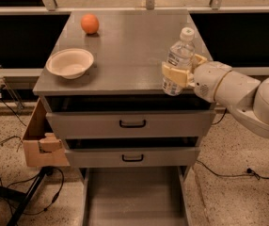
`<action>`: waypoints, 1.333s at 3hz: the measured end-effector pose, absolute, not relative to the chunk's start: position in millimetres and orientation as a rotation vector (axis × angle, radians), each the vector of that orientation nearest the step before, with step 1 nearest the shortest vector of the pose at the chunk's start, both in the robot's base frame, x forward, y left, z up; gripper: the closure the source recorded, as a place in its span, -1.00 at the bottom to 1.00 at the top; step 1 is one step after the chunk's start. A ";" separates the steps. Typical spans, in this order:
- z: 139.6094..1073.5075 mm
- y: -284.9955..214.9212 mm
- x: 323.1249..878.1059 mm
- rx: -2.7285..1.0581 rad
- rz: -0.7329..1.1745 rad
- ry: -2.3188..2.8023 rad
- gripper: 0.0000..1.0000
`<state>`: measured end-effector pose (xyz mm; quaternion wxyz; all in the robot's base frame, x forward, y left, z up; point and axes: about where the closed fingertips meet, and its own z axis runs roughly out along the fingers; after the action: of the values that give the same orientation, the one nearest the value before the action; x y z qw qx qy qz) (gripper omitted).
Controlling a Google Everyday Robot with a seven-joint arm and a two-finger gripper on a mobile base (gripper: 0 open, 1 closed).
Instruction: Place blue plastic bottle into bottom drawer
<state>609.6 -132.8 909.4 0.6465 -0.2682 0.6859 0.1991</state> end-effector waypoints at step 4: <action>909.6 -132.7 609.6 -0.610 0.453 1.560 -0.44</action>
Offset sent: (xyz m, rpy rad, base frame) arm 0.0000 0.0000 0.0001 0.0000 0.0000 0.0000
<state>609.6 -132.7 909.6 0.6465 -0.2682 0.6859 0.1991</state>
